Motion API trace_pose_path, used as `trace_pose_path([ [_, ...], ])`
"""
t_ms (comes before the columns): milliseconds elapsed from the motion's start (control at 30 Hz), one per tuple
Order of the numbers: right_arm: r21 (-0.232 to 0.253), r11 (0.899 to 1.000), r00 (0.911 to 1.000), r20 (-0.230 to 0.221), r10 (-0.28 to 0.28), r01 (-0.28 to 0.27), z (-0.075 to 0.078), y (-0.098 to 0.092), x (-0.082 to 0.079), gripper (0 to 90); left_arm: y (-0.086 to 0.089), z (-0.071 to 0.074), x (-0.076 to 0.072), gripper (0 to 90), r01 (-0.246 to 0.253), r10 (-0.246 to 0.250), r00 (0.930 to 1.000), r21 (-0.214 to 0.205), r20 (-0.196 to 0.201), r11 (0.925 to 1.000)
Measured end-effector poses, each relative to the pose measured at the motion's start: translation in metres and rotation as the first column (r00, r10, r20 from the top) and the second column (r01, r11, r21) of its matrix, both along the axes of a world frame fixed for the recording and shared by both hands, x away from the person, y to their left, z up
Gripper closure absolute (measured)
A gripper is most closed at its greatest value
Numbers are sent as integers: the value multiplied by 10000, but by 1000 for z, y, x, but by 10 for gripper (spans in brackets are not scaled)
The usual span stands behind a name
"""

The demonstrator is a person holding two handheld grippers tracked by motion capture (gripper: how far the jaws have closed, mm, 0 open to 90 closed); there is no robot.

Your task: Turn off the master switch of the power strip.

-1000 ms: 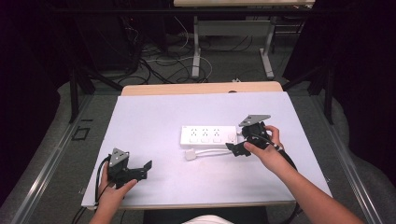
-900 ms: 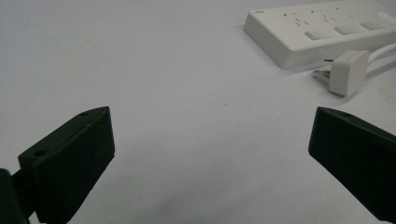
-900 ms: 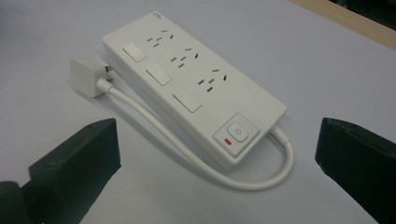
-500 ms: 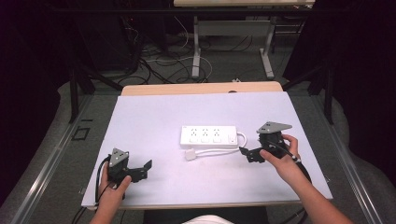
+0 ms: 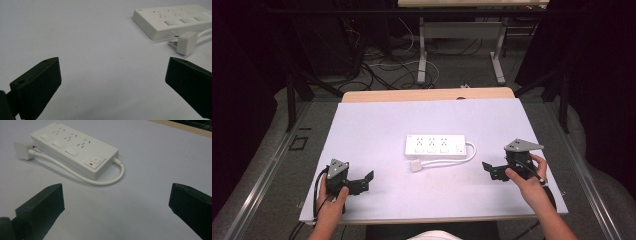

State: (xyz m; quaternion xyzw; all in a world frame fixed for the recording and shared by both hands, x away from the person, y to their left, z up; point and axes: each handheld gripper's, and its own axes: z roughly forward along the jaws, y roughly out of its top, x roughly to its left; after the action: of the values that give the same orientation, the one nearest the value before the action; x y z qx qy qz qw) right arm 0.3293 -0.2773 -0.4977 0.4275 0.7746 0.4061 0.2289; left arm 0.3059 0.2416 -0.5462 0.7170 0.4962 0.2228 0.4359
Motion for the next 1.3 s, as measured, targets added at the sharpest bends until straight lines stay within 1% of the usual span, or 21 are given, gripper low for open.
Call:
trace_pose_path([
  [100,18,9994,9994,-9,-334,334,-7,-8,-1,3,0,0,0,4,-27,27,10000,-15,-25,10000],
  [133,167,9990,9991,19,-413,413,-10,-10,-1,3,1,0,0,3,-49,49,10000,-5,-31,10000],
  [233,155,9977,9976,187,-669,666,-16,-16,-4,3,1,0,0,3,-74,74,10000,24,-49,10000],
  [267,240,9970,9972,156,-736,732,-18,-18,-5,3,2,0,0,4,-79,79,10000,10,-54,10000],
  [400,278,9943,9939,384,-1036,1026,-24,-27,-9,3,2,0,0,4,-126,126,9999,-46,-69,9999],
  [467,250,9918,9900,613,-1270,1257,-28,-31,-10,3,3,0,0,3,-137,137,9999,-46,-47,9999],
  [533,363,9911,9899,576,-1298,1278,-32,-36,-11,3,3,-1,1,3,-162,162,9999,-46,-46,9999],
  [567,409,9890,9882,519,-1439,1419,-33,-37,-12,3,3,-1,1,4,-163,162,9999,-52,-49,9999],
  [667,562,9867,9873,375,-1545,1523,-37,-44,-13,2,3,-1,1,4,-175,175,9998,-58,-48,9998],
  [733,630,9842,9850,373,-1683,1658,-38,-48,-14,1,4,-1,1,4,-187,186,9998,-69,-58,9998],
  [800,637,9818,9830,297,-1811,1789,-40,-52,-14,0,4,-1,1,4,-199,198,9998,-81,-65,9998],
  [833,742,9795,9817,208,-1891,1871,-42,-54,-14,0,4,-1,1,4,-201,200,9998,-87,-55,9998],
  [867,672,9793,9810,228,-1928,1909,-43,-57,-13,0,4,-1,1,3,-205,204,9998,-92,-44,9997],
  [1033,671,9707,9729,19,-2314,2307,-50,-66,-13,0,4,-1,1,3,-203,203,9998,-85,-40,9998],
  [1100,555,9703,9717,9,-2360,2356,-52,-69,-13,0,5,-1,1,4,-180,179,9998,-61,-72,9998],
  [1133,397,9706,9714,-72,-2372,2373,-53,-70,-13,0,5,-1,1,3,-189,189,9998,-72,-82,9998],
  [1167,315,9711,9716,-29,-2367,2367,-54,-71,-13,0,5,-1,2,4,-190,190,9998,-58,-80,9998],
  [1200,200,9696,9698,-90,-2439,2440,-55,-72,-13,0,5,-1,2,3,-206,205,9998,-69,-79,9998],
  [1233,234,9683,9685,-151,-2485,2488,-56,-72,-13,0,5,-1,2,4,-199,198,9998,-76,-76,9998],
  [1267,153,9700,9701,-114,-2424,2426,-57,-73,-12,0,5,-1,2,4,-211,210,9998,-93,-77,9997],
  [1300,160,9663,9664,-188,-2565,2568,-58,-73,-13,0,5,-1,2,3,-216,215,9997,-93,-75,9997],
])
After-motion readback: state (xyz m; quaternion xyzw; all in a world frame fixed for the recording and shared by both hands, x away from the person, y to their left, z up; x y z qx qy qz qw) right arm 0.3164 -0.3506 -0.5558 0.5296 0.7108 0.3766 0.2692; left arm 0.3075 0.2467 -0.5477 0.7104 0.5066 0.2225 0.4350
